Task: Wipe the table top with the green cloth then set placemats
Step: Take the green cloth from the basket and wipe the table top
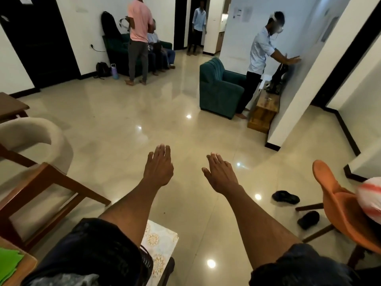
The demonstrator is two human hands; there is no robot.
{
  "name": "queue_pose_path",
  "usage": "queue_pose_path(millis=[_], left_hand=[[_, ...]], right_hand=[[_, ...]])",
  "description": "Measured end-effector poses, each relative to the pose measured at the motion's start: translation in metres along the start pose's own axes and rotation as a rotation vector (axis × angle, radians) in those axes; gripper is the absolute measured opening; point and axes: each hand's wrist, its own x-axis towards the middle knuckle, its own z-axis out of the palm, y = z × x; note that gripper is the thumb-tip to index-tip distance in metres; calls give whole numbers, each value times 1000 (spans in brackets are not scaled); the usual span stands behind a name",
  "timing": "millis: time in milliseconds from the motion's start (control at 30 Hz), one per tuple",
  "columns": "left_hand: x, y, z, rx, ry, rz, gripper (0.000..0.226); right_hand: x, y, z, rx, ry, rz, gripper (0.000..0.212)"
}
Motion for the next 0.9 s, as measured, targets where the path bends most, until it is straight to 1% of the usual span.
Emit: queue_pose_path(millis=[267,367,467,600,667,767,900], left_hand=[[83,-3,23,13,11,-88,68],[127,10,32,11,32,-130,68],[170,29,39,-4,12,-156,68],[216,45,48,-50,5,-243,67],[228,44,59,-37,-17,-272,66],[229,36,76,-31,-102,-337,66],[240,26,96,-14,-144,-403,66]], right_hand=[[99,53,7,-40,-35,-58,62],[146,74,9,-45,-49,-93,62],[190,90,8,-47,-91,-165,63],[247,115,13,-48,-113,-225,62],[272,121,25,-28,-127,-257,62],[292,120,48,16,-191,-312,62],[317,122,74,55,-250,-348,61]])
